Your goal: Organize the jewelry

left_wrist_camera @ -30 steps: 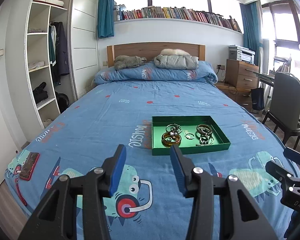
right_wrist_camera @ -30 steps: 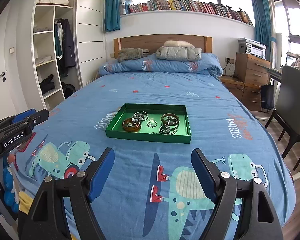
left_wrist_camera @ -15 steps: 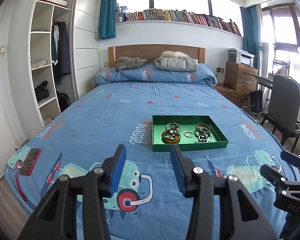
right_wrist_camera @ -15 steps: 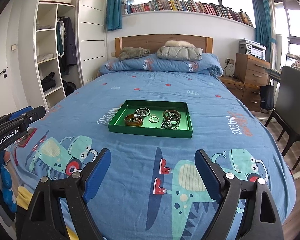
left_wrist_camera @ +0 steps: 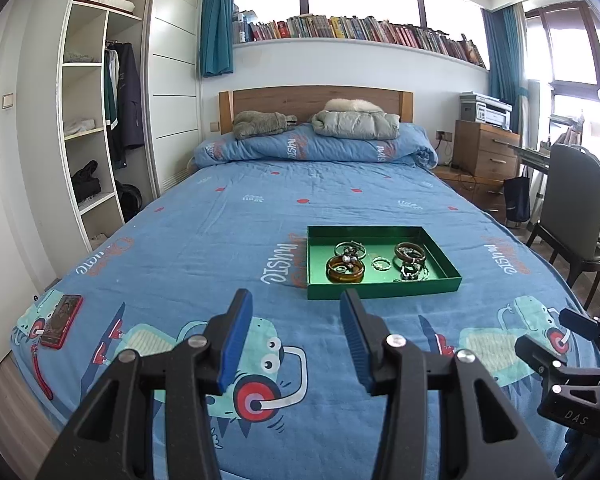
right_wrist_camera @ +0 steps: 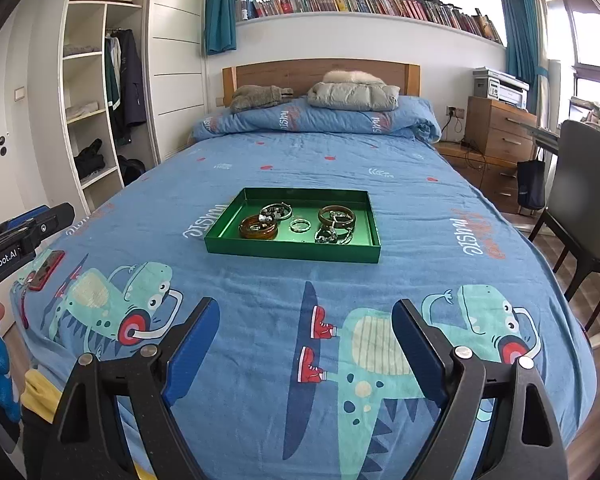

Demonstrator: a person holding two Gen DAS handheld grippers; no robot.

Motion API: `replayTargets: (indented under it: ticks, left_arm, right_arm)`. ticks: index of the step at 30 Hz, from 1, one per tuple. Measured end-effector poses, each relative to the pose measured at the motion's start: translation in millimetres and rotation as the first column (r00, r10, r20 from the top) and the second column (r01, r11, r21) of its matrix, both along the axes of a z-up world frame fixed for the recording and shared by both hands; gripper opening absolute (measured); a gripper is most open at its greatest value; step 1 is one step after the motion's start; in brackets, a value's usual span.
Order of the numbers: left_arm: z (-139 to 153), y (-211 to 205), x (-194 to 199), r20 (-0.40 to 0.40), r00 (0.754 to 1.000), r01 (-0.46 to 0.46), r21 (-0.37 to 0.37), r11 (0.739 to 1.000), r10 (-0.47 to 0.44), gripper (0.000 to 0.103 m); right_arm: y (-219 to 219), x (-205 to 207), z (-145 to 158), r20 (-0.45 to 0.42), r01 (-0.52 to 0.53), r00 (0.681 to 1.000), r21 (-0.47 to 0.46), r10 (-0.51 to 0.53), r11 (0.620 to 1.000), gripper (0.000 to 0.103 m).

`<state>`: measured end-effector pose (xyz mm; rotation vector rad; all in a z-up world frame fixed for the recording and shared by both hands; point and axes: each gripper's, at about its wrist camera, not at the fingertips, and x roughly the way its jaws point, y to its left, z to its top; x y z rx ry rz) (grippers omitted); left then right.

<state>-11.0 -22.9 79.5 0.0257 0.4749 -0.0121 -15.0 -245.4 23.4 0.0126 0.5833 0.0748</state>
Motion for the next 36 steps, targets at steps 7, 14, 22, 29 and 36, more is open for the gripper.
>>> replayTargets:
  ticks: [7, 14, 22, 29, 36]
  left_arm:
    - [-11.2, 5.2, 11.6, -0.023, 1.0, 0.005, -0.023, 1.0, -0.006, 0.044]
    - [-24.7, 9.1, 25.7, -0.072, 0.997, -0.015, 0.012, 1.0, 0.015, 0.044]
    - [-35.7, 6.3, 39.3, -0.121, 0.992, -0.015, 0.049, 0.999, 0.021, 0.044]
    - [-33.6, 8.0, 40.7, -0.116, 0.993, -0.003, 0.034, 0.999, 0.007, 0.044]
    - [-30.8, 14.4, 39.4, -0.113, 0.993, 0.025, -0.027, 0.999, -0.028, 0.049]
  right_arm:
    - [-4.3, 5.5, -12.9, -0.019, 0.016, 1.0, -0.004, -0.016, 1.0, 0.088]
    - [-9.3, 11.4, -15.6, -0.013, 0.045, 0.999, -0.019, -0.045, 0.999, 0.094]
    - [-10.7, 14.4, -20.2, -0.006, 0.048, 0.999, -0.038, -0.048, 0.998, 0.097]
    - [-12.3, 16.1, -24.7, -0.012, 0.042, 0.999, -0.041, -0.043, 0.998, 0.097]
    - [-15.0, 17.0, -25.8, -0.013, 0.052, 0.999, -0.038, -0.053, 0.998, 0.098]
